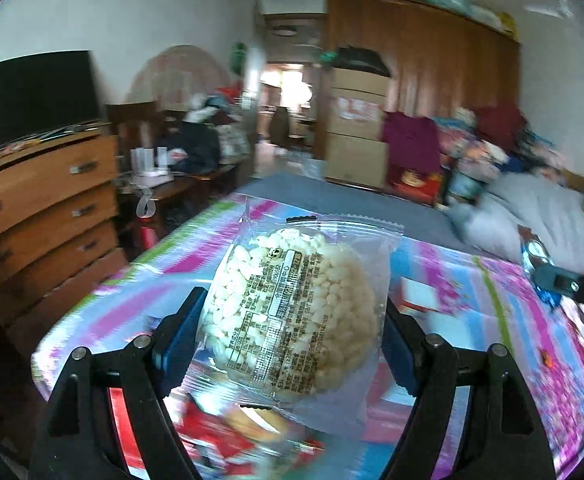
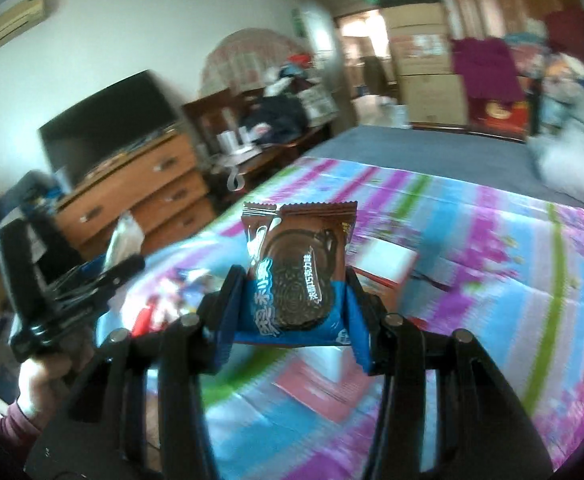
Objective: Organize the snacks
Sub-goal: 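Carry the rice-cracker bag and chocolate pie packet with both tools over the bowl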
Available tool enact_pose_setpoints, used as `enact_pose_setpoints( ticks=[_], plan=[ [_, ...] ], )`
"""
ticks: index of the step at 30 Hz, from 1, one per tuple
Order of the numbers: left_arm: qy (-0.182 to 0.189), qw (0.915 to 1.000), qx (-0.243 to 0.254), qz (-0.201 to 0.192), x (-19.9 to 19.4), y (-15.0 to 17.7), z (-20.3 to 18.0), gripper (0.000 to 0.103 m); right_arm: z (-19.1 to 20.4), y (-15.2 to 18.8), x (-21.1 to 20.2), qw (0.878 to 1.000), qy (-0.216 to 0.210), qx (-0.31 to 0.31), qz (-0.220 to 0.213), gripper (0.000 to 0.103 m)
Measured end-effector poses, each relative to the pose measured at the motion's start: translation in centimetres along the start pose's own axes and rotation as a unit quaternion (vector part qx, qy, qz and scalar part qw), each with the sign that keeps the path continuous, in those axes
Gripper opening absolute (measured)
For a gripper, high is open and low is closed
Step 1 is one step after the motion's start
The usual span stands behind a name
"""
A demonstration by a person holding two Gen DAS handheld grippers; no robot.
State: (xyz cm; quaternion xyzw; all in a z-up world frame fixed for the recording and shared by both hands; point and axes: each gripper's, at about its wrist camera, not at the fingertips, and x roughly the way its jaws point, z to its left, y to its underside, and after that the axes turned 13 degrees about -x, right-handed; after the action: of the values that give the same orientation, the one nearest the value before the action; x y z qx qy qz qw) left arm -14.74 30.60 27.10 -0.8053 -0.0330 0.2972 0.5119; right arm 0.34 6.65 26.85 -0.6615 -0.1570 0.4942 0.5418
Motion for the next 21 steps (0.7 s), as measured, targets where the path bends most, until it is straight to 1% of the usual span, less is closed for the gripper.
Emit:
enact_pose_setpoints(
  ticks=[3,6,10,15,18,21],
  plan=[
    [-0.032,0.9993,-0.022,0.002,1.2,-2.3,3.7,0.081,2.3,-2.0,3.0,0.999,-0.027,-0.014,0.011,0.048],
    [-0.066,0.9972,-0.034,0.012,3.2,-4.2,6.9,0.081,4.9,-3.9,6.3,0.998,-0.052,-0.030,0.032,0.048],
    [-0.100,0.9938,-0.038,0.031,5.5,-4.5,9.7,0.081,6.6,-5.2,9.2,0.996,-0.069,-0.033,0.055,0.048],
    [-0.121,0.9900,-0.052,0.051,7.6,-4.2,12.0,0.081,7.9,-6.1,12.0,0.993,-0.074,-0.042,0.078,0.048],
    [-0.128,0.9884,-0.055,0.060,8.7,-3.9,12.7,0.081,8.5,-6.3,12.8,0.992,-0.075,-0.049,0.087,0.048],
    [-0.130,0.9878,-0.057,0.065,9.0,-3.6,13.1,0.081,9.3,-6.6,13.5,0.991,-0.076,-0.055,0.093,0.048]
  ],
)
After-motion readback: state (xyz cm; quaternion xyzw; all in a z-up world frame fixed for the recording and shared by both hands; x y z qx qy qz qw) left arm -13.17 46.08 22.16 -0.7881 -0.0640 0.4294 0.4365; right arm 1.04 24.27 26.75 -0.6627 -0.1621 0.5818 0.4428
